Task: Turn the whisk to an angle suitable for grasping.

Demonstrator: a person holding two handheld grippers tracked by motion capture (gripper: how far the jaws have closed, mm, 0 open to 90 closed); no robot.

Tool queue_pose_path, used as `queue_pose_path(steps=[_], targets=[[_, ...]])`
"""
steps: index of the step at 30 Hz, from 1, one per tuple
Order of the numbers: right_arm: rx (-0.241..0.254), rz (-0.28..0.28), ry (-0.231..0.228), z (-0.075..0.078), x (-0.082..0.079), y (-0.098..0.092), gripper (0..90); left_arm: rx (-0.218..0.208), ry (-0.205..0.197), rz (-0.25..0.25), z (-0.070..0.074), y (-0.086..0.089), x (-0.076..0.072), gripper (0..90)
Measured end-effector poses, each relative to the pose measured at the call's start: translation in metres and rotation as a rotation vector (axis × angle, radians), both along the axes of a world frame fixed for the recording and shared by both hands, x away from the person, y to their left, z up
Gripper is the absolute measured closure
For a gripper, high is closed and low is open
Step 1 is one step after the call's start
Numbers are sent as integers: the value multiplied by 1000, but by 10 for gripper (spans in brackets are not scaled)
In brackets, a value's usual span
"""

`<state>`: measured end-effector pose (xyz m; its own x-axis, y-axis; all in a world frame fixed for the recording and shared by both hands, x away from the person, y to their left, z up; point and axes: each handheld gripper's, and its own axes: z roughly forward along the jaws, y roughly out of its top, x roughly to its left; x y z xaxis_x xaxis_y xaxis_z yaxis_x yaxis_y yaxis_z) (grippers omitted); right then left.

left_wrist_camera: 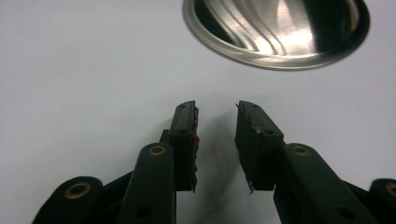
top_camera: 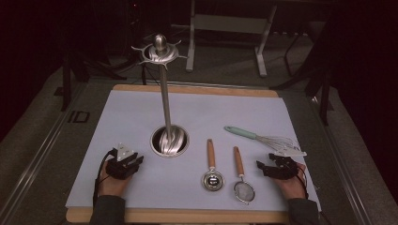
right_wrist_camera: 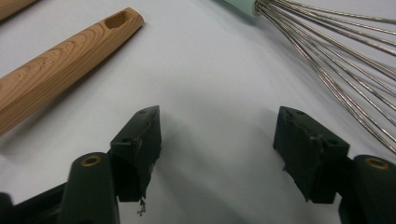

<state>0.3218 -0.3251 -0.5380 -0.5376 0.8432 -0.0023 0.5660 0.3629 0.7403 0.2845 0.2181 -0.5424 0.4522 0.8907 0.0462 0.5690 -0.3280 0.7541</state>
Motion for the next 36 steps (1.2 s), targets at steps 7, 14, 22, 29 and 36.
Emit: queue_pose_path(steps=[7, 14, 22, 29, 36], targets=[[5, 11, -4, 0, -1, 0, 376, 22, -18, -39, 0, -3, -2, 670], [6, 11, -2, 0, 0, 0, 377, 20, -24, -30, 0, -3, -3, 662], [25, 20, -5, 1, -1, -2, 459, -28, -41, -36, 1, 3, -5, 664], [47, 46, -10, 2, -2, -3, 551, -38, -42, -33, 1, 3, -5, 667], [-6, 75, -9, 7, -3, 7, 553, -46, -42, -38, 1, 4, -5, 667]])
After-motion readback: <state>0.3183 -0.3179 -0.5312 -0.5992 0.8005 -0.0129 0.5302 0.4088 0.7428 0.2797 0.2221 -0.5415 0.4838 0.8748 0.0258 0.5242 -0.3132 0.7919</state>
